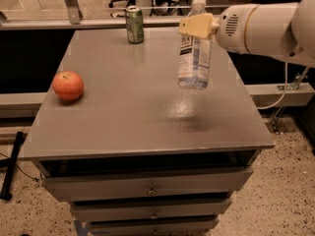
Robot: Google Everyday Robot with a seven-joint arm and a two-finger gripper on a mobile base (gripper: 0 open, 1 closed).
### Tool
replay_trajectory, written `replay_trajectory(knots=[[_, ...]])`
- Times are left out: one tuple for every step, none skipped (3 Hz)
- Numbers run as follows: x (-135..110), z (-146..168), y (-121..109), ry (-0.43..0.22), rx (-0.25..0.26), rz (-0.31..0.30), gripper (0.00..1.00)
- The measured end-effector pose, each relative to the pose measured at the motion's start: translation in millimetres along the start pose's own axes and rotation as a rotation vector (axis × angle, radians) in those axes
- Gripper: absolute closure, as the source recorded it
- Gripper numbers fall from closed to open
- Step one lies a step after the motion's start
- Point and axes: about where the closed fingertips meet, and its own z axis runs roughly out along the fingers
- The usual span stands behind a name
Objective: Place blue plastic bottle upright
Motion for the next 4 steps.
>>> replay_trajectory(knots=[[0,0,2,0.001,-0.001,-0.004,1.00],[-7,0,6,-0.032,-0.033,-0.041,1.00],[-31,0,4,-0.153,-0.128,-0.085,1.00],[-36,18,21,-0.215,-0.252,-0.199,1.00]])
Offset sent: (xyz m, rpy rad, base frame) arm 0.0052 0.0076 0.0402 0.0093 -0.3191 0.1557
